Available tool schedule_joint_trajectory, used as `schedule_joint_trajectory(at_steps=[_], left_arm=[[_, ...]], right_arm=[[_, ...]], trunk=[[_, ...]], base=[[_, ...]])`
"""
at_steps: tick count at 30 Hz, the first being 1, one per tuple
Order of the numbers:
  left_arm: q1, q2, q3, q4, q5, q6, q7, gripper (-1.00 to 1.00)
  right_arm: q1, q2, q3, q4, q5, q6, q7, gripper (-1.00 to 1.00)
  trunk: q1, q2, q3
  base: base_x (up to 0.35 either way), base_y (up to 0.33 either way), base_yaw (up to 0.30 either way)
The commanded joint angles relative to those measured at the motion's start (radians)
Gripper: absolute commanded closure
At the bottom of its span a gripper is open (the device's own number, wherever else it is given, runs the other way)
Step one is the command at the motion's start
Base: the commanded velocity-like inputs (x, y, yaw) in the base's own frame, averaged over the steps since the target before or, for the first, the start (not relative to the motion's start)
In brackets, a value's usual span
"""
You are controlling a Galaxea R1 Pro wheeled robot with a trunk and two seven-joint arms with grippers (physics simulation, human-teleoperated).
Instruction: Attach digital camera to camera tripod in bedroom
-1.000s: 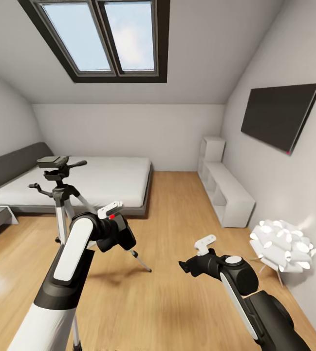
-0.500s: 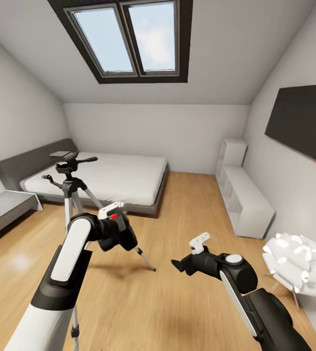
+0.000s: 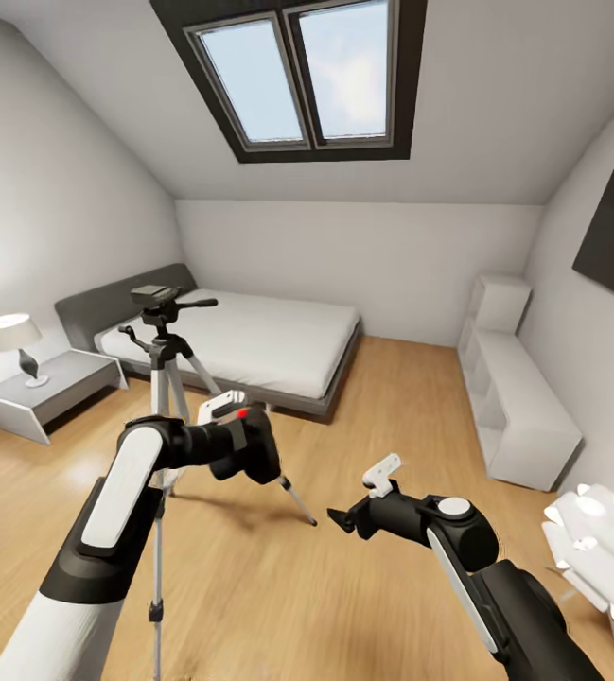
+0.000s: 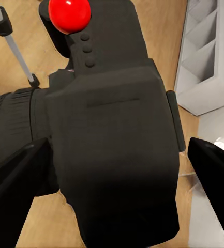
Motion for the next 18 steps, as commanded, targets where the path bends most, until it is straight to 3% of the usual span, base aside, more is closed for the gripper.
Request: schedule_joint_trajectory(at_steps=[1,3,5,10,12,15,16,18], left_arm=[[-0.002,0.011,0.000,-0.001,0.018,0.001,-0.006,1.00],[-0.006,0.031,0.003,-0.001,0.040,0.001,-0.028,1.00],[-0.019,0.084,0.007,-0.001,0.100,0.001,-0.056,1.00],[-0.027,0.139,0.009,0.000,0.160,0.001,-0.066,1.00],[-0.021,0.191,0.012,0.000,0.225,0.001,-0.070,1.00],[-0.018,0.224,0.013,0.000,0.268,0.001,-0.071,1.00],[-0.017,0.251,0.014,0.000,0.313,0.001,-0.070,1.00],[-0.013,0.270,0.016,0.000,0.334,0.001,-0.071,1.00]], right_arm=[[-0.001,-0.002,0.000,0.004,0.003,-0.004,0.005,-1.00],[-0.001,-0.005,-0.001,0.012,0.003,-0.020,0.006,-1.00],[-0.001,-0.008,-0.002,0.022,0.004,-0.043,0.007,-1.00],[-0.001,-0.011,-0.003,0.027,0.005,-0.051,0.008,-1.00],[-0.001,-0.012,-0.007,0.029,0.005,-0.053,0.008,-1.00],[-0.004,-0.010,-0.011,0.029,0.005,-0.048,0.008,-1.00],[-0.028,-0.004,-0.011,0.026,-0.005,-0.035,0.011,-1.00],[-0.045,0.000,-0.009,0.014,-0.009,-0.011,0.018,-1.00]], trunk=[[0.000,-0.001,-0.001],[0.000,-0.001,-0.001],[0.000,-0.001,-0.001],[0.000,-0.001,-0.001],[0.000,-0.001,-0.001],[0.000,-0.001,-0.001],[0.000,-0.001,-0.001],[0.000,-0.001,-0.001]], base=[[0.000,-0.053,0.298],[0.000,-0.038,0.298],[0.000,-0.014,0.298],[0.000,-0.006,0.298],[0.000,-0.002,0.298],[0.000,-0.001,0.298],[0.000,0.000,0.298],[0.000,0.000,0.298]])
